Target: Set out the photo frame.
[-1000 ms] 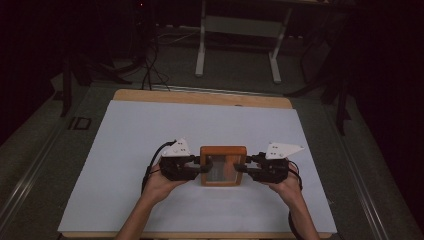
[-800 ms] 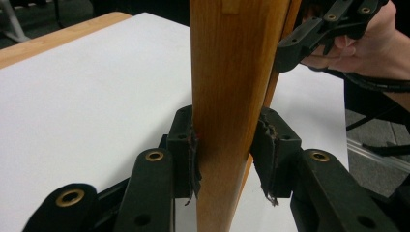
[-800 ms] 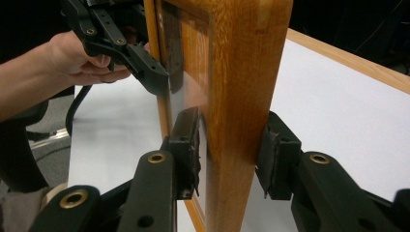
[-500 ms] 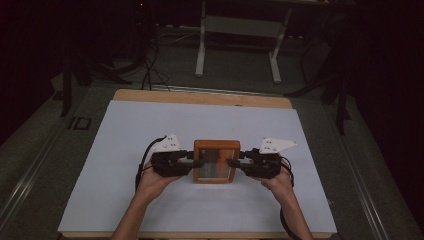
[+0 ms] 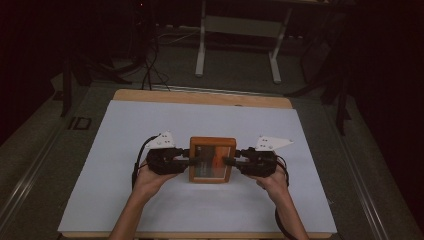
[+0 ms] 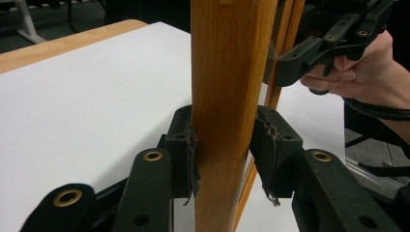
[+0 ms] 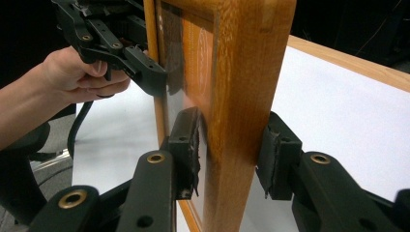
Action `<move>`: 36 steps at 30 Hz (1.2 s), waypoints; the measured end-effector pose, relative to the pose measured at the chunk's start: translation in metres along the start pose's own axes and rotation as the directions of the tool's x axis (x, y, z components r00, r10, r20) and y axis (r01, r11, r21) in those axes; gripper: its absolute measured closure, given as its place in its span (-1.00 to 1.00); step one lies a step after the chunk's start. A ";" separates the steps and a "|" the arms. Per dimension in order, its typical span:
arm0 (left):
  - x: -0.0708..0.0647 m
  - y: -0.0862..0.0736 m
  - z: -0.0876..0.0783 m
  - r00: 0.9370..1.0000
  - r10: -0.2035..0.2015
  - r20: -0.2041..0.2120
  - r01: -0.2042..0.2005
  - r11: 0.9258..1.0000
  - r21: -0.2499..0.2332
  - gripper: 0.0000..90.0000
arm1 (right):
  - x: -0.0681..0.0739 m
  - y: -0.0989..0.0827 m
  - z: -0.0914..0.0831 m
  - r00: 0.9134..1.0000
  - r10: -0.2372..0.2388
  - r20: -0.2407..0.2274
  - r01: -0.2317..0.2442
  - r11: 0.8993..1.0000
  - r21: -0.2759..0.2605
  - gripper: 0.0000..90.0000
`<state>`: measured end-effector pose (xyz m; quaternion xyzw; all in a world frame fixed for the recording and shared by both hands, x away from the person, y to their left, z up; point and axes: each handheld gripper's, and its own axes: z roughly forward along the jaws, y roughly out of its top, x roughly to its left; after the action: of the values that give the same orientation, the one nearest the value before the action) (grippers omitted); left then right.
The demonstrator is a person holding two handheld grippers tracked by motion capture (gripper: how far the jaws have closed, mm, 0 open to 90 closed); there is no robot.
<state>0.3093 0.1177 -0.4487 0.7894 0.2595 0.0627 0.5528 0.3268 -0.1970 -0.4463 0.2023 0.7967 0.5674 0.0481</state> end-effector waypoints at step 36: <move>0.018 -0.018 0.017 0.998 -0.058 -0.007 0.059 0.998 0.024 0.37 | -0.014 -0.019 0.015 0.996 0.088 0.024 -0.089 0.996 0.028 0.39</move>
<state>0.3251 0.1169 -0.4745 0.7880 0.2849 0.0457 0.5439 0.3387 -0.1944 -0.4716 0.2444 0.7946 0.5551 0.0290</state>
